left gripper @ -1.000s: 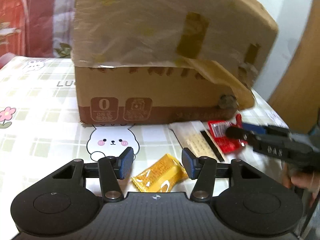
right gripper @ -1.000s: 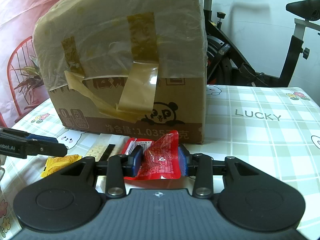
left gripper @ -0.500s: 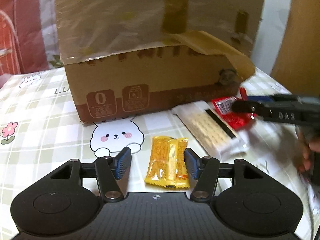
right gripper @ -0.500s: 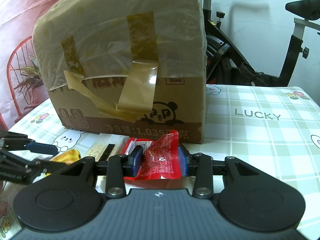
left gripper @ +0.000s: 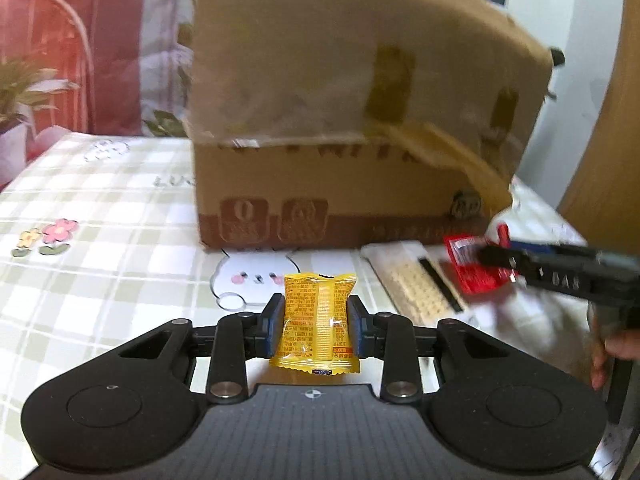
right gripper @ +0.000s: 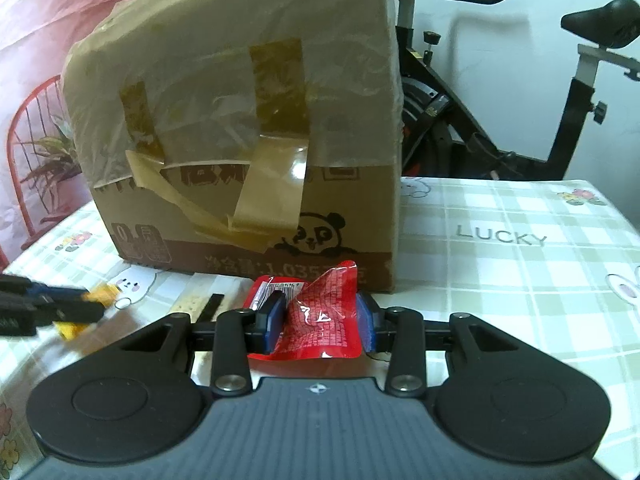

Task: Organize snacks
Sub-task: 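Carry the red packet and yellow sachet over the box and release both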

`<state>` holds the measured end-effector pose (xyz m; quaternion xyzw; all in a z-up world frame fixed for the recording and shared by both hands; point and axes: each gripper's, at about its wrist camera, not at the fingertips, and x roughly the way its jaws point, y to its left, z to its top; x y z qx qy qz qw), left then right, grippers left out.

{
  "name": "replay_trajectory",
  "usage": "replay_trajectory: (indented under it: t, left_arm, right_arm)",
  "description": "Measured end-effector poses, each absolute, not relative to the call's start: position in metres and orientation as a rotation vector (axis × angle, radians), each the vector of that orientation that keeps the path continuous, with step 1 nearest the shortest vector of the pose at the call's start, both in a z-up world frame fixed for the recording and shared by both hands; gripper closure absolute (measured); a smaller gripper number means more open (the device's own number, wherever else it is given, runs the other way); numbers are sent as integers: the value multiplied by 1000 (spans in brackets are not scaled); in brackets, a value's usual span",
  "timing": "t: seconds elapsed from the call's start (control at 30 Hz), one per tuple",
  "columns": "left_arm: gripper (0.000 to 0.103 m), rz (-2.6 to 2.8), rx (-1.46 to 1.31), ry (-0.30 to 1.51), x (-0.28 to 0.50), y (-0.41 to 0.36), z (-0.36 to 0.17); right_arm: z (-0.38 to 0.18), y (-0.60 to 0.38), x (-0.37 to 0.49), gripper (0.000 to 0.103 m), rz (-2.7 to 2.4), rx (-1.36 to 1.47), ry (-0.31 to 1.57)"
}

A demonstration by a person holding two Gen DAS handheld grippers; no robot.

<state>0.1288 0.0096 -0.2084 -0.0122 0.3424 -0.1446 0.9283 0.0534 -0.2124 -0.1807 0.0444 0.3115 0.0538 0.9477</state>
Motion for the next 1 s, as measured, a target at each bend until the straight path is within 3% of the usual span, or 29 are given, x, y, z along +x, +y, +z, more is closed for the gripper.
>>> replay_trajectory:
  t: [0.33,0.57,1.0]
  left_arm:
    - [68,-277,-83,629,120,17,-183]
    - [68,-277,-78,479,126,21,-131]
    - [68,-303,-43,301,163,1,-50]
  right_arm:
    - [-152,-240,10,63,-19,166,582]
    - [-98,-241,5,63,-52,147,441]
    - [4,-207,65,63,54,15,224]
